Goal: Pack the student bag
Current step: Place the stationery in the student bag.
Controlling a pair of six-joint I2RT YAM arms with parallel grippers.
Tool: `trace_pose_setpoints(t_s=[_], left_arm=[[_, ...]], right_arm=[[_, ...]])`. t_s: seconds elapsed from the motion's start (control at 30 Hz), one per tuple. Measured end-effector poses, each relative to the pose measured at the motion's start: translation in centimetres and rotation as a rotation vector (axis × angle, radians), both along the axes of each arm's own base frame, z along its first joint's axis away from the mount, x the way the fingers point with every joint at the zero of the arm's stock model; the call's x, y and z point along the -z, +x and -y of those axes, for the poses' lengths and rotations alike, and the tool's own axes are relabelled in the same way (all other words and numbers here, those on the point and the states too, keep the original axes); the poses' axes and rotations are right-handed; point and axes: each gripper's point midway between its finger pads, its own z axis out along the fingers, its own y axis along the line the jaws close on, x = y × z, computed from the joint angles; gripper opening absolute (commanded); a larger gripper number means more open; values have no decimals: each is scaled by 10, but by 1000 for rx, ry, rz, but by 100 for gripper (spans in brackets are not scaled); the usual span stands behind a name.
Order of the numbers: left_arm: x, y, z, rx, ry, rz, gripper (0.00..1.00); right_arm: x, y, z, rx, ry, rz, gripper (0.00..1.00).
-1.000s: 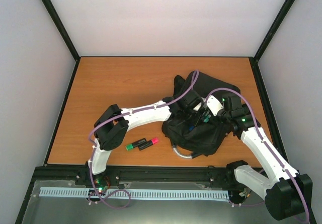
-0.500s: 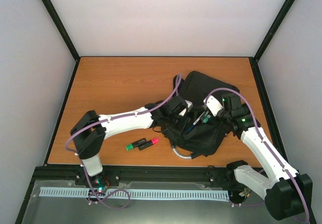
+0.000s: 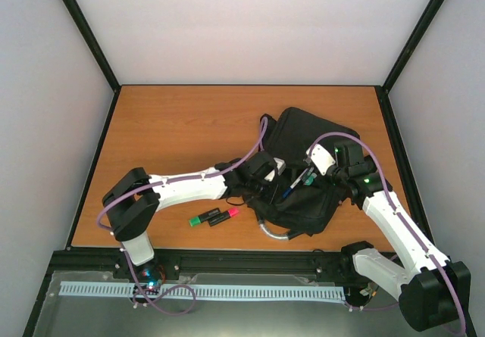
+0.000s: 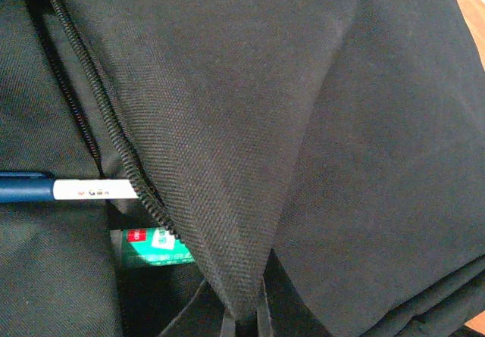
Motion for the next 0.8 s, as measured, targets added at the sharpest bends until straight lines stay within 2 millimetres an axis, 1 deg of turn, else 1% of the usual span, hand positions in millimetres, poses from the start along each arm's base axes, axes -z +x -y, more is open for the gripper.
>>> trace_pose_setpoints(t_s=[0.17,0.27,0.43,0.7,0.8], left_arm=[[10,-1,2,-1,12,-15,6],[17,-3,3,7,24,-21,5],[20,-6,4,15,32,-24,2],[30,-7,8,27,41,-36,1],[32,-4,11,24,39,-32,1]], right_arm=[[0,0,0,0,0,0,3],[0,0,0,0,0,0,3],[0,0,0,-1,0,-3,3],[1,-1,-1,-3,2,-5,3],[1,-1,-1,-3,2,-5,3]])
